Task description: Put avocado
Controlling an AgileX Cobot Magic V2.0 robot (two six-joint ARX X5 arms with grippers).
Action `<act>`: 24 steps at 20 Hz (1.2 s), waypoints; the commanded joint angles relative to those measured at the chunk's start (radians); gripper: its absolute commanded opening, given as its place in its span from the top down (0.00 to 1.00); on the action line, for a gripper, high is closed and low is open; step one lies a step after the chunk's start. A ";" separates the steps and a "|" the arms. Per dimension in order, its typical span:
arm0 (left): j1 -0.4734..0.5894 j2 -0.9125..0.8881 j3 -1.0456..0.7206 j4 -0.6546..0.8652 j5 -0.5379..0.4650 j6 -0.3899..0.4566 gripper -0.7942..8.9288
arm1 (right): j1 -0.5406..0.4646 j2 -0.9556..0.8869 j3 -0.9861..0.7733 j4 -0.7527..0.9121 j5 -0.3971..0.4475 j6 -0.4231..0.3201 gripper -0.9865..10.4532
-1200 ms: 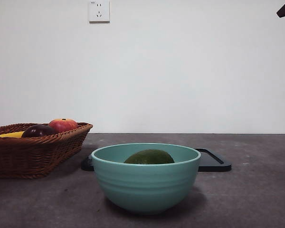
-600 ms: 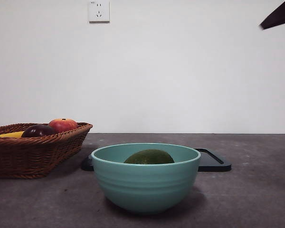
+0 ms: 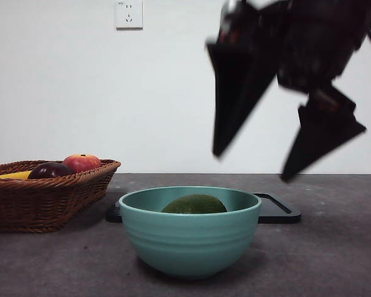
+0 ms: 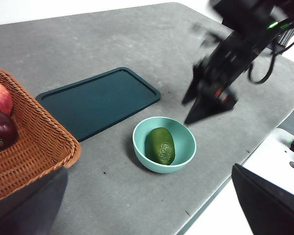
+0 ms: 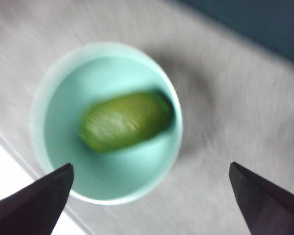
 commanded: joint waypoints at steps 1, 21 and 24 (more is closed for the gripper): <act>-0.006 -0.001 0.007 0.012 -0.002 -0.002 0.34 | 0.011 0.076 0.032 -0.030 0.015 0.031 0.48; -0.006 -0.001 0.007 0.013 -0.002 -0.002 0.34 | 0.025 0.225 0.035 0.097 0.015 0.166 0.91; -0.006 -0.001 0.007 0.013 -0.002 -0.002 0.34 | 0.020 0.225 0.094 0.051 0.021 0.178 0.91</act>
